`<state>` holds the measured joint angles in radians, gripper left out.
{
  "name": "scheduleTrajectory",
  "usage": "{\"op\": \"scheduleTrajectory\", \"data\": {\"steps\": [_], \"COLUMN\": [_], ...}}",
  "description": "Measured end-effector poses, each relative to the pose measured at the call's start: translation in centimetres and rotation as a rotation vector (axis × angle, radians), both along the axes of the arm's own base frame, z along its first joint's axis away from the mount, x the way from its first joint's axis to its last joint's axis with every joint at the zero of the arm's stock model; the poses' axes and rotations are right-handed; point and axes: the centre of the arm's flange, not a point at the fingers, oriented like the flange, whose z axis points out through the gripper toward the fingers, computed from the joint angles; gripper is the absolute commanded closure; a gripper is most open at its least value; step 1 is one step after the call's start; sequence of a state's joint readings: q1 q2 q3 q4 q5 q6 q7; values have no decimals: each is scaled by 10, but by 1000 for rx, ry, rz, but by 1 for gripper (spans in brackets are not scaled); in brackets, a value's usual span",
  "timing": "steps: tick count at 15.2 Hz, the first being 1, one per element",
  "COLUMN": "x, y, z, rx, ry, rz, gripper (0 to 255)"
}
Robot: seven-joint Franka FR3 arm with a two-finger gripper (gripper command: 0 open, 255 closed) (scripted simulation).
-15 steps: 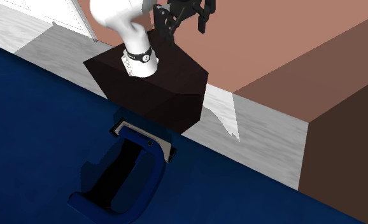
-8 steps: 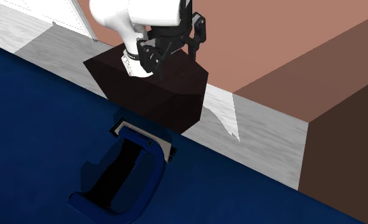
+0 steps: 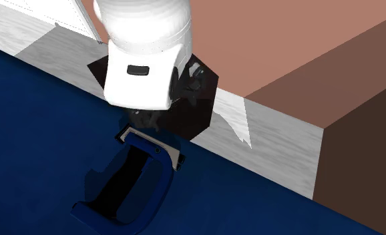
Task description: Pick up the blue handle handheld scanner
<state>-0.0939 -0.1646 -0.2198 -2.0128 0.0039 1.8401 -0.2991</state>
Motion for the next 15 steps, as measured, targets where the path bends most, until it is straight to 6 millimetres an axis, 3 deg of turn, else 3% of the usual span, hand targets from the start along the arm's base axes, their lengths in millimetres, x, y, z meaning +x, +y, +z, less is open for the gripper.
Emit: {"op": "scheduleTrajectory", "data": {"steps": [6, 14, 15], "x": [50, 56, 56], "y": [-55, -59, -59], "z": [-11, -47, -49], "rx": [-4, -6, -6], "ry": [6, 2, 2], "rz": [19, 23, 23], "gripper": [0, 0, 255]}}
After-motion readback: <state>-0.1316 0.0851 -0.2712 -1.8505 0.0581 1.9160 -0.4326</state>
